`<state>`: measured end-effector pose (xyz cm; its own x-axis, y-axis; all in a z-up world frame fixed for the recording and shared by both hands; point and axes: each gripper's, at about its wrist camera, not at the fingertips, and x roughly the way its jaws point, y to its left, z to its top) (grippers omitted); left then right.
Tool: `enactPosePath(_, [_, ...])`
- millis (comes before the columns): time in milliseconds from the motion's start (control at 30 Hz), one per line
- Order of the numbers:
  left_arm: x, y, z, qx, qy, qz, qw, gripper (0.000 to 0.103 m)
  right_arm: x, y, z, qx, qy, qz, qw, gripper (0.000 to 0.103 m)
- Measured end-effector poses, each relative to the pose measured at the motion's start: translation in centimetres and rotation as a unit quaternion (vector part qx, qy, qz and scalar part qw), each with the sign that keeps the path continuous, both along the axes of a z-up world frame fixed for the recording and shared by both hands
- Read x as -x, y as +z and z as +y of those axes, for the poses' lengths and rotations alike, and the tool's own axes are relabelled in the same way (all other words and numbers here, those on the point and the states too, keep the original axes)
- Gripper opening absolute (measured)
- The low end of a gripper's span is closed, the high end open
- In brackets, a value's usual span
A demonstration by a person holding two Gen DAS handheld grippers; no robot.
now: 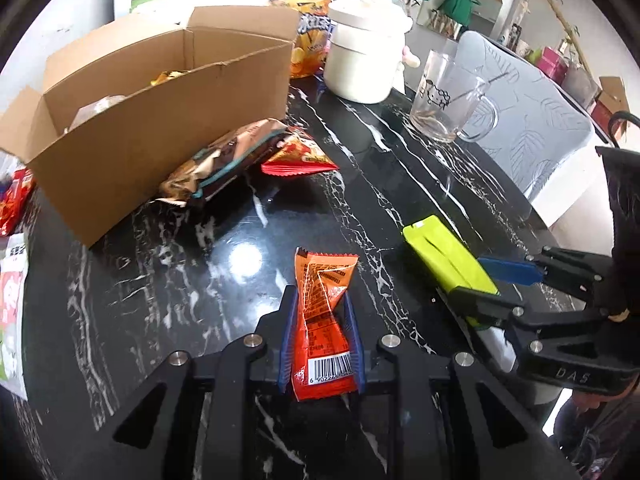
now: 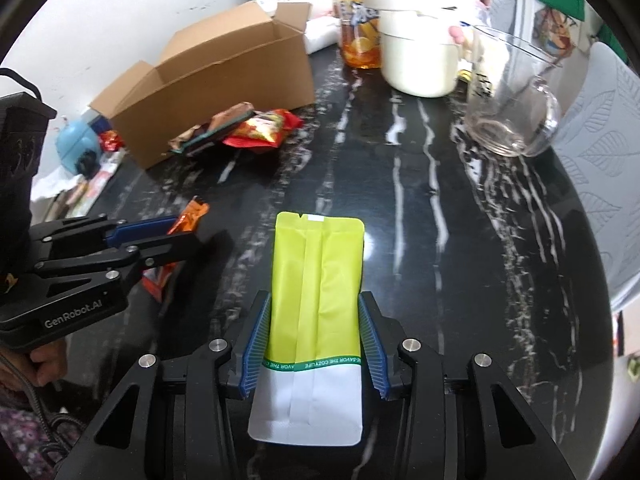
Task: Organize snacks
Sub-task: 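Lift the wafer bar and green pouch and carry them over the box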
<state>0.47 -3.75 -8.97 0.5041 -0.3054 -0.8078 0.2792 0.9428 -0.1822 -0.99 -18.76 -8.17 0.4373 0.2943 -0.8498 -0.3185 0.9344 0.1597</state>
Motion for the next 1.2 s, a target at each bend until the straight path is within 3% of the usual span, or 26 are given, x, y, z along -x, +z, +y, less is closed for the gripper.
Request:
enactPosePath(333, [1.2,3.0,2.3,0.014,0.033,-0.03,0.9989,0.022,0.0,1.9,2.3,-0.038,0.049,-0.016,0.998,0.043])
enactPosePath(600, [1.5,6.3,4.6,0.024,0.065,-0.074,0.9949,0.022,-1.2,5.0,4.5,-0.062,0.087,-0.055,0.993,0.043])
enactPosePath(1200, [-1.3,15.5,8.6,0.017,0.102,-0.203,0.9738,0.023,-6.2,14.4,8.4,-0.081,0.143,-0.174,0.971,0.043])
